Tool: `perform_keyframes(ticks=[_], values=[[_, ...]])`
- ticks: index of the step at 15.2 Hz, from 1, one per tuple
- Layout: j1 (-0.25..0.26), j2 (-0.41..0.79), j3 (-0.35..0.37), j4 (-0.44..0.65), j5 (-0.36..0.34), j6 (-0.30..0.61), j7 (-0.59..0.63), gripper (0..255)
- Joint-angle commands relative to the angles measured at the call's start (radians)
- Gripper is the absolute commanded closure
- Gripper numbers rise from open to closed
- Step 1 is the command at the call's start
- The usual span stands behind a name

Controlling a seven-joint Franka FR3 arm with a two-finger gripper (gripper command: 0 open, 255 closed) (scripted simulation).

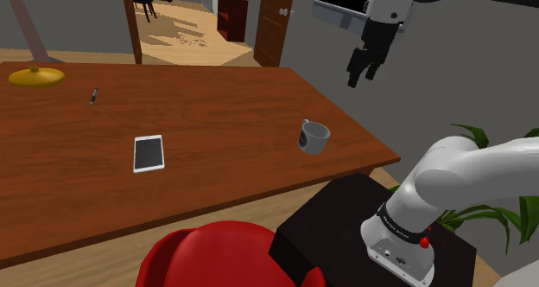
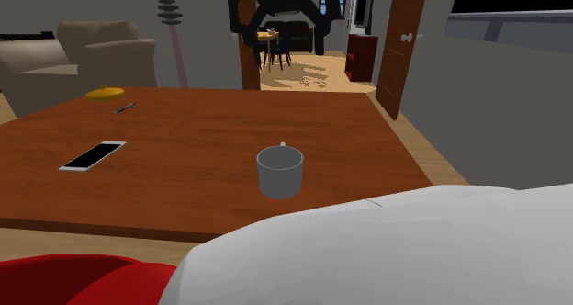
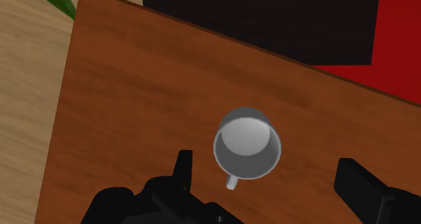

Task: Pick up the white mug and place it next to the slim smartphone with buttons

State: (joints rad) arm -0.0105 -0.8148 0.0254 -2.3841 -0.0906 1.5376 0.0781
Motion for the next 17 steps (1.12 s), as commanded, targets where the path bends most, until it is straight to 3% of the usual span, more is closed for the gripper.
perform_keyframes(ticks=[1,9,17], values=[[0.000,0.000,0.000,0.000,0.000,0.000,0.000,0],[0.014,0.101,0.023,-0.185,0.038,0.286,0.062,0],[0.028,0.317,0.052,-0.283,0.069,0.603,0.119,0]])
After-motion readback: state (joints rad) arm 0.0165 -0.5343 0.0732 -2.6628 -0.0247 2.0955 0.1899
